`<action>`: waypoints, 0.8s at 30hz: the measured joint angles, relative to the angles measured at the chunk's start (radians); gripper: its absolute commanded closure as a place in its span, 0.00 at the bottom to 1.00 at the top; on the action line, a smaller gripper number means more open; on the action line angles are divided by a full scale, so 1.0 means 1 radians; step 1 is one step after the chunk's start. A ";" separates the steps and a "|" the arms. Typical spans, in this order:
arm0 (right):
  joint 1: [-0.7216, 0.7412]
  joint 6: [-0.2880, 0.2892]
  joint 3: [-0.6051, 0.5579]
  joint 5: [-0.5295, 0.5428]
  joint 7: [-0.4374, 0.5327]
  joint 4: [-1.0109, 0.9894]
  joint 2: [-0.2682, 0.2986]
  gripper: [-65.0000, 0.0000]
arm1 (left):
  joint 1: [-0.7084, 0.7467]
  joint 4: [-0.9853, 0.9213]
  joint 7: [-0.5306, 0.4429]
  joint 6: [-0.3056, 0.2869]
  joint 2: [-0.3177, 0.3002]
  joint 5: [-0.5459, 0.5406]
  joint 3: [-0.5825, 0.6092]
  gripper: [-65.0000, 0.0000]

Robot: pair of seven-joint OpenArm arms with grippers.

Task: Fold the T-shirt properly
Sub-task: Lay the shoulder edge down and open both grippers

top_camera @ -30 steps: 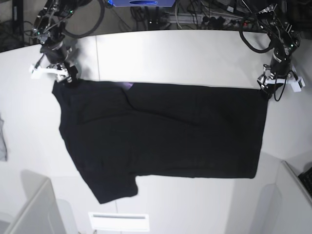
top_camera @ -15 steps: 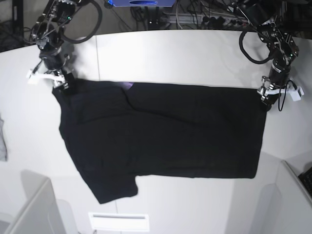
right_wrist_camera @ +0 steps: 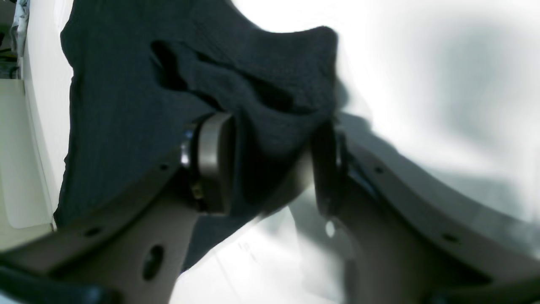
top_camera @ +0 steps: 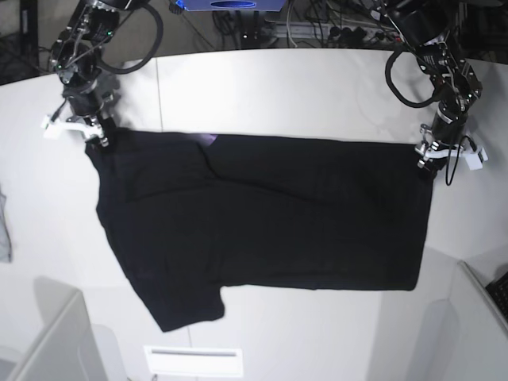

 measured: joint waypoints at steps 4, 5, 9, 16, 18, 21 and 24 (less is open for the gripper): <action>0.000 -0.003 0.002 -0.007 -0.006 0.000 0.000 0.74 | 0.002 -0.003 0.010 0.000 0.003 0.003 0.003 1.00; 0.000 -0.003 0.002 -0.008 -0.010 0.000 0.000 0.79 | 0.002 -0.003 0.011 0.000 0.002 0.003 0.003 1.00; 0.003 -0.014 0.003 -0.014 -0.021 -0.006 0.000 1.00 | 0.013 0.010 0.014 0.001 0.002 0.002 0.006 1.00; 0.003 -0.022 0.003 -0.015 -0.034 0.001 0.000 1.00 | 0.050 0.090 0.138 0.003 0.002 0.014 0.000 1.00; -0.003 -0.021 0.005 -0.014 -0.034 0.003 0.000 1.00 | 0.074 0.116 0.140 0.003 0.003 0.014 0.002 1.00; -0.032 -0.024 0.005 -0.019 -0.047 0.039 0.000 1.00 | 0.110 0.157 0.147 0.006 0.003 0.021 0.002 1.00; -0.072 -0.030 0.030 -0.025 -0.063 0.082 -0.008 1.00 | 0.140 0.201 0.166 0.015 -0.002 0.031 0.002 1.00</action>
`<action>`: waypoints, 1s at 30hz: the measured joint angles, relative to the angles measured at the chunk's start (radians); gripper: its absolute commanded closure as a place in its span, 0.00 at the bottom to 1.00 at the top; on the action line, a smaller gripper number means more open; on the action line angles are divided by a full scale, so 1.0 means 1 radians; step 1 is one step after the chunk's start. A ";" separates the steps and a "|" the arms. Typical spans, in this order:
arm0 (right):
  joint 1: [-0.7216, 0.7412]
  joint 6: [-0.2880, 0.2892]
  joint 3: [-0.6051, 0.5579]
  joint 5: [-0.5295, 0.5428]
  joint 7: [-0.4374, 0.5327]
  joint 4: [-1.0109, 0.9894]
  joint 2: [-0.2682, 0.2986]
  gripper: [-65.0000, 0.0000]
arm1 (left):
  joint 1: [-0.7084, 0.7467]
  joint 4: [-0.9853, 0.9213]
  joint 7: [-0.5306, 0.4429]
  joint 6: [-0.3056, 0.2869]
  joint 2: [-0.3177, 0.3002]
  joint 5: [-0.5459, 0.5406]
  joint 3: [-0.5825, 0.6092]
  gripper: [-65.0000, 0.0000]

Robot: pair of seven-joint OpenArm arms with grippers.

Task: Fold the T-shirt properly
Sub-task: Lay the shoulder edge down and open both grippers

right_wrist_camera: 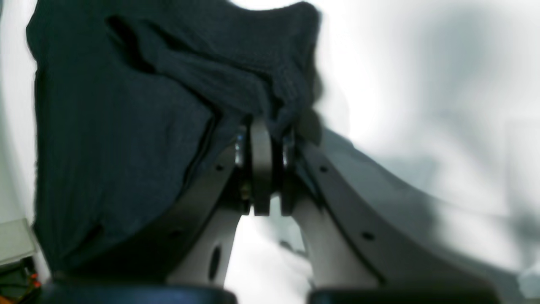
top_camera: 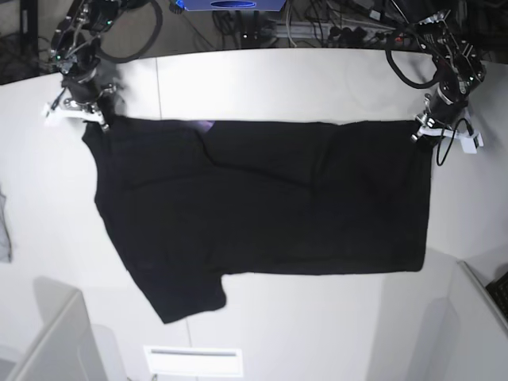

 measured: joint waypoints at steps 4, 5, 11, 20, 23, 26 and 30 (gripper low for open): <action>-0.017 -0.010 0.030 -0.001 -0.056 0.050 0.000 1.00 | 0.048 0.069 0.010 0.005 -0.009 0.009 0.000 1.00; -0.016 -0.008 0.043 0.000 -0.076 0.060 -0.003 1.00 | 0.060 0.081 0.009 0.004 -0.008 0.010 0.000 1.00; -0.018 -0.006 0.145 0.006 -0.194 0.069 -0.004 1.00 | 0.145 0.121 0.010 0.003 -0.006 0.003 0.003 1.00; -0.029 0.002 0.218 0.002 -0.290 0.083 -0.008 1.00 | 0.264 0.213 0.012 -0.004 -0.006 -0.009 0.005 1.00; -0.061 0.002 0.219 0.005 -0.297 0.138 -0.019 1.00 | 0.299 0.251 0.013 -0.004 -0.005 -0.009 0.005 1.00; -0.084 0.002 0.225 0.002 -0.298 0.173 -0.040 1.00 | 0.317 0.261 0.012 -0.004 -0.006 -0.009 0.005 1.00; -0.098 0.002 0.225 0.003 -0.300 0.194 -0.040 1.00 | 0.327 0.261 0.012 -0.004 -0.006 -0.009 0.005 1.00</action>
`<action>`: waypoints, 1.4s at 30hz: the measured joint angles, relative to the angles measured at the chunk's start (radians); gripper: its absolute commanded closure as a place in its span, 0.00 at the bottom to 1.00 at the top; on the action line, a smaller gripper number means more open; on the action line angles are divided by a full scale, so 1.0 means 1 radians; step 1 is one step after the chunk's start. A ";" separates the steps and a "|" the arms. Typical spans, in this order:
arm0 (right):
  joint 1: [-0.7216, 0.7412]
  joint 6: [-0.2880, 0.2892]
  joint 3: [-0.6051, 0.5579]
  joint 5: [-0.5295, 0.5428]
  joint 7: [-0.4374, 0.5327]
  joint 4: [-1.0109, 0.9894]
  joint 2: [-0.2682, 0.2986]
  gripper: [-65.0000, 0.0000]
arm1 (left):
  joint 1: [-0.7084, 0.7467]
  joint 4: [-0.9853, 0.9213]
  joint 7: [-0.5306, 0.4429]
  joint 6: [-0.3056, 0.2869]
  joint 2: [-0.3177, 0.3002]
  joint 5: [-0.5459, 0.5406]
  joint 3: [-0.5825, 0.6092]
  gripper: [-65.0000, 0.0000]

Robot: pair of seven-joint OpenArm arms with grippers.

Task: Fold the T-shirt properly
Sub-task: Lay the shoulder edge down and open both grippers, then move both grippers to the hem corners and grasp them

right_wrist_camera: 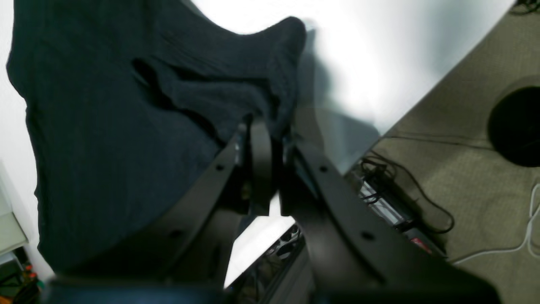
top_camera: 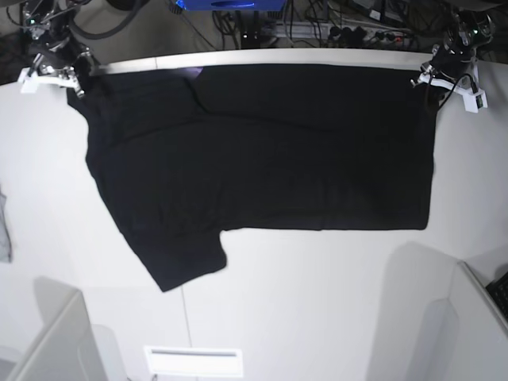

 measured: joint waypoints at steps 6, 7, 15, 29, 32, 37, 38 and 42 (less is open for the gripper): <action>-0.017 0.000 0.000 0.002 -0.001 0.000 0.000 1.00 | 0.017 0.000 -0.002 0.000 0.000 0.004 0.000 1.00; -0.023 0.000 0.000 0.003 -0.001 0.000 0.000 1.00 | 0.017 0.000 -0.002 0.000 0.000 0.007 0.000 1.00; -0.032 0.000 0.000 0.000 -0.001 0.000 0.000 1.00 | 0.033 0.000 -0.002 0.000 -0.001 0.006 0.000 1.00; -0.051 0.000 0.003 -0.007 0.011 0.000 0.000 0.63 | 0.034 0.000 -0.003 0.008 -0.003 0.014 -0.001 0.49; -0.044 0.000 0.063 0.006 0.005 0.000 -0.003 0.63 | 0.034 0.000 -0.002 0.007 -0.003 0.017 -0.006 0.29; -0.027 0.000 0.148 -0.016 0.013 0.000 0.010 0.61 | 0.032 0.000 -0.003 0.010 -0.003 0.011 -0.135 0.22; -0.016 0.000 0.150 -0.015 0.011 -0.001 0.017 0.61 | 0.030 0.000 -0.003 0.011 -0.004 0.012 -0.157 0.22; 0.046 0.001 0.131 -0.010 0.018 -0.001 0.078 0.61 | -0.025 -0.008 0.008 0.006 -0.053 0.020 -0.203 0.22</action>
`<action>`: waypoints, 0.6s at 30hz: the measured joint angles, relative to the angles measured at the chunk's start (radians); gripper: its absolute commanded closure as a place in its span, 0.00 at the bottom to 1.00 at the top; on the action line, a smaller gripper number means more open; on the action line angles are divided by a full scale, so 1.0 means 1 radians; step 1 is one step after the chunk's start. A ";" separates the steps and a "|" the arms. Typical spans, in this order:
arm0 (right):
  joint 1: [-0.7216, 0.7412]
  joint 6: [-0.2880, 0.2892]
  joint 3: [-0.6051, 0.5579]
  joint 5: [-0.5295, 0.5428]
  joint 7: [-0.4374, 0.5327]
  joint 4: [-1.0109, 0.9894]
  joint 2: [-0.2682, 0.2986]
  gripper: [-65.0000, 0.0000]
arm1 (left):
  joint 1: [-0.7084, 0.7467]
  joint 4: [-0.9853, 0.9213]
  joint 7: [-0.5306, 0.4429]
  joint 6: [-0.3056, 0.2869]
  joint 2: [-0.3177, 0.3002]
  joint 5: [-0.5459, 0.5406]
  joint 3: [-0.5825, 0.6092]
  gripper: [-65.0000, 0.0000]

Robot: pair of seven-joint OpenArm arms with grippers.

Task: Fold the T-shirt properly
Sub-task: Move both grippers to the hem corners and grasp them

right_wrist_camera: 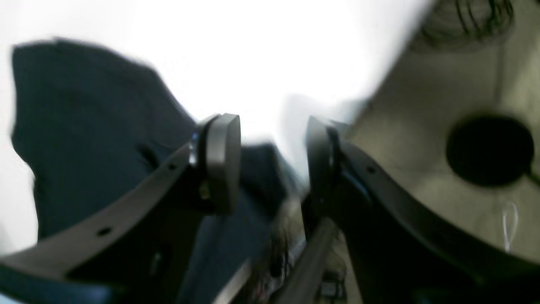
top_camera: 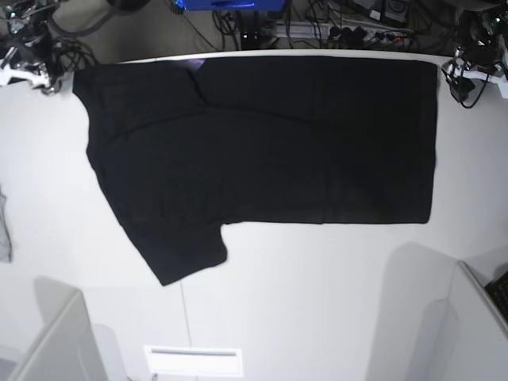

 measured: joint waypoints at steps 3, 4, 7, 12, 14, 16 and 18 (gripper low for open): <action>0.043 0.042 -0.053 -0.005 -0.005 -0.005 0.040 0.61 | -0.047 -0.011 -0.014 -0.006 -0.071 -0.006 0.000 0.22; 0.063 0.050 -0.071 -0.005 -0.006 -0.006 0.046 0.61 | -0.061 -0.011 -0.018 -0.005 -0.082 -0.006 -0.004 0.22; 0.113 0.061 -0.119 0.006 -0.014 -0.006 0.061 0.61 | -0.090 -0.023 -0.011 0.002 -0.094 -0.002 -0.004 0.22; 0.179 0.053 -0.203 -0.009 -0.009 -0.011 0.111 0.61 | -0.172 -0.026 -0.013 0.001 -0.125 0.001 0.000 0.22; 0.214 0.058 -0.245 -0.002 -0.016 -0.037 0.129 0.61 | -0.211 -0.026 -0.016 0.000 -0.130 0.015 0.000 0.22; 0.248 0.060 -0.274 -0.001 -0.014 -0.064 0.149 0.61 | -0.247 -0.026 -0.010 -0.010 -0.129 0.086 0.000 0.22; 0.280 0.059 -0.296 -0.005 -0.010 -0.095 0.178 0.61 | -0.298 -0.027 -0.009 -0.002 -0.130 0.179 0.014 0.22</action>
